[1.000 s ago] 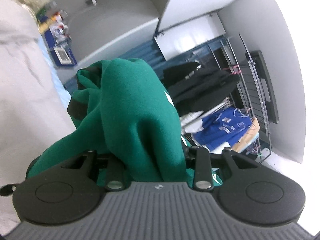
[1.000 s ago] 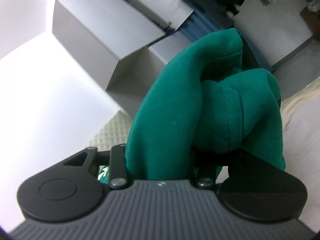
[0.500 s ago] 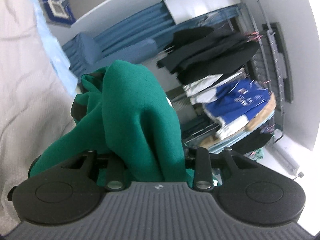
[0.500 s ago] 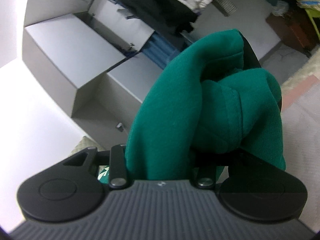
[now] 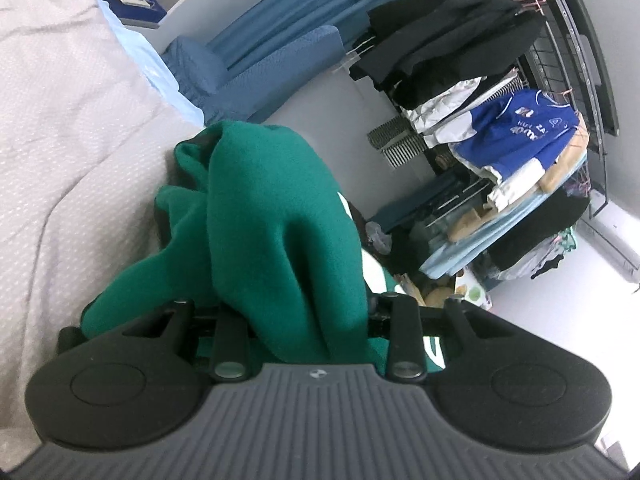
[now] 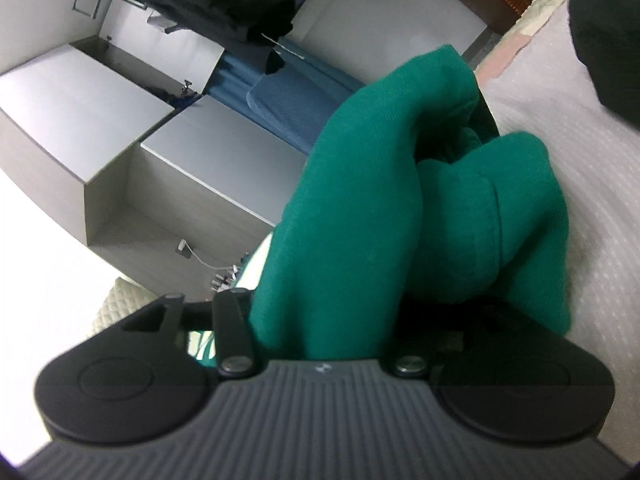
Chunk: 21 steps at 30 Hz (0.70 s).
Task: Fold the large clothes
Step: 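Lower the folded hoodie onto the bed and open both grippers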
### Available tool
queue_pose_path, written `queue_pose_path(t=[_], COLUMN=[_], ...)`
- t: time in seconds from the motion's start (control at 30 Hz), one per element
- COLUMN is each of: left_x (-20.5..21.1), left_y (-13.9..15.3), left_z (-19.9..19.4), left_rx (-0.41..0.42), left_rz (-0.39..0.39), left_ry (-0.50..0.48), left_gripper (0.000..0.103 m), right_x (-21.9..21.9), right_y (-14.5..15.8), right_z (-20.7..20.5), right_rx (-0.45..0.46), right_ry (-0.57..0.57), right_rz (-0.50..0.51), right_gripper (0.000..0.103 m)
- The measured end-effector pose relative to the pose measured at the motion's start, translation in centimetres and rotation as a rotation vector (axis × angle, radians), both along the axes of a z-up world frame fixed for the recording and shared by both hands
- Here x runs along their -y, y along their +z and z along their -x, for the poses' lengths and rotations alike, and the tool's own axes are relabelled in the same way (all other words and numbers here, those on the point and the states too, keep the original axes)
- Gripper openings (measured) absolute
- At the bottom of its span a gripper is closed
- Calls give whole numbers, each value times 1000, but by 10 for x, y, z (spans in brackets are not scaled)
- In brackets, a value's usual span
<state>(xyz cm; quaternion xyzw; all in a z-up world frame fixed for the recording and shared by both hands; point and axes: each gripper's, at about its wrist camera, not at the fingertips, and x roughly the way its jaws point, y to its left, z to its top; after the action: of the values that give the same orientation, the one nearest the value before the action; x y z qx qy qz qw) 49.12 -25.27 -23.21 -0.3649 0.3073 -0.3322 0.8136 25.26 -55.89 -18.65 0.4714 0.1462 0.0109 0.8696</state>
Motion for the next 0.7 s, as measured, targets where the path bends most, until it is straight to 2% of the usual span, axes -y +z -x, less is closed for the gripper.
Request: queue_pose_path(t=[0.07, 0.13, 0.33, 0.47, 0.5, 0.6, 0.7], left_x=[-6, -13, -22, -21, -22, -25, -28], left_y=[-10, -20, -33, -18, -14, -3, 12], left_z=[6, 11, 16, 18, 19, 26, 40], left_rx=[-8, -21, -15, -14, -13, -14, 14], left_rz=[-5, 0, -25, -106, -127, -192, -283], left_ry=[3, 9, -15, -35, -40, -56, -58], left_gripper=[39, 41, 44, 49, 53, 74, 74], right_x=[2, -1, -5, -11, -15, -26, -34], right_y=[-2, -9, -19, -8, -5, 10, 25], right_z=[-9, -11, -12, -8, -4, 3, 14], right_rx=[-20, -55, -68, -108, -120, -188, -227], right_ry=[-3, -8, -19, -42, -45, -69, -80], right_rz=[0, 0, -53, -25, 0, 58, 87], right_gripper=[60, 69, 74, 77, 77, 78, 78])
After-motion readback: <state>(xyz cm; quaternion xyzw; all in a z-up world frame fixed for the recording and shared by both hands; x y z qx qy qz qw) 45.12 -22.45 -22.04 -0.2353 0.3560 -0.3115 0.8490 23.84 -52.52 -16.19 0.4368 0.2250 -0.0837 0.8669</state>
